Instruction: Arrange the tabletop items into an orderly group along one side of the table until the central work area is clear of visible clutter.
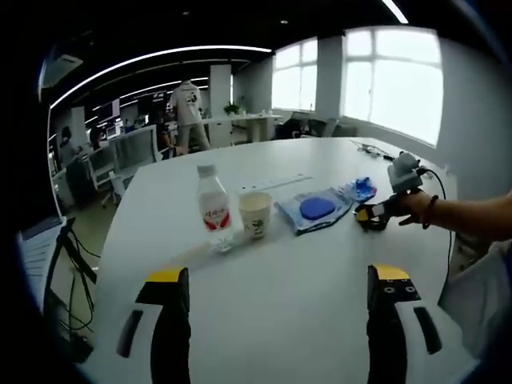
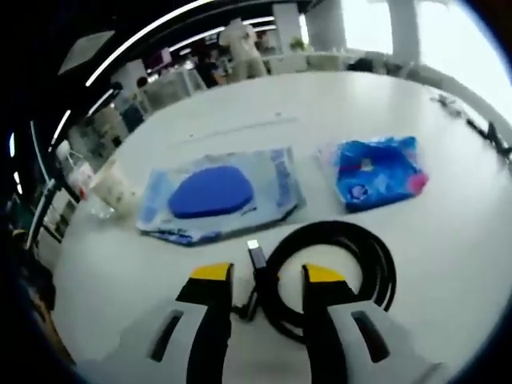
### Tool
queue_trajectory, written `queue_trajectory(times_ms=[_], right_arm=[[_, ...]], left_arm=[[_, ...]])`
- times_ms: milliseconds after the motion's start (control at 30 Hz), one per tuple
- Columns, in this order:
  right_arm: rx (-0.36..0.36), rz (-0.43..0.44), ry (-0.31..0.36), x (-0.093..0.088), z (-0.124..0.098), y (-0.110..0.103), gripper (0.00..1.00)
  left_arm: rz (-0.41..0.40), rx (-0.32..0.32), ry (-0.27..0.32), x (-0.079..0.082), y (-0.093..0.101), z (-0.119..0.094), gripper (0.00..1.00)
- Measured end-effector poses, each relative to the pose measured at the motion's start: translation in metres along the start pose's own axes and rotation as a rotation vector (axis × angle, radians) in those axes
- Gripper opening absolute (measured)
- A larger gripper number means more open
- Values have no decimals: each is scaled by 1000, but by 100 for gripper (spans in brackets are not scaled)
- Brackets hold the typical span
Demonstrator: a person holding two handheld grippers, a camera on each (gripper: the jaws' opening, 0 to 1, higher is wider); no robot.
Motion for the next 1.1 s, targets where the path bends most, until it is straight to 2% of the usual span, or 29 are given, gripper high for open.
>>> queue_trajectory(times_ms=[300,333,500,733,833,1100], right_arm=[[66,-52,97,19,-32,-2,58],[98,-71,114,22,-37,-4,60],[105,-151,113,24,-61,4,76],[173,-227,148,28,-99,7,83],[219,-234,150,26,-114,6,86],[298,-296,165,16,-160,13,90]], left_arm=[[11,-25,6,5,13,0,92],[12,-31,10,7,14,0,93],[22,-38,12,9,20,-1,93],[30,-46,15,12,29,-6,93],[32,-50,17,13,33,-8,93],[29,-60,24,14,45,-18,94]])
Point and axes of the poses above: the point that each gripper's makers call its tool centre point, and the gripper's own axes: z roughly forward along the fingers, y roughly to its right, x roughly out of its top, the point moved 3 cm from there along -z, roughly backward along the fingers, and after that the axes turned 4 degrees about -x, right-handed, at the moved point
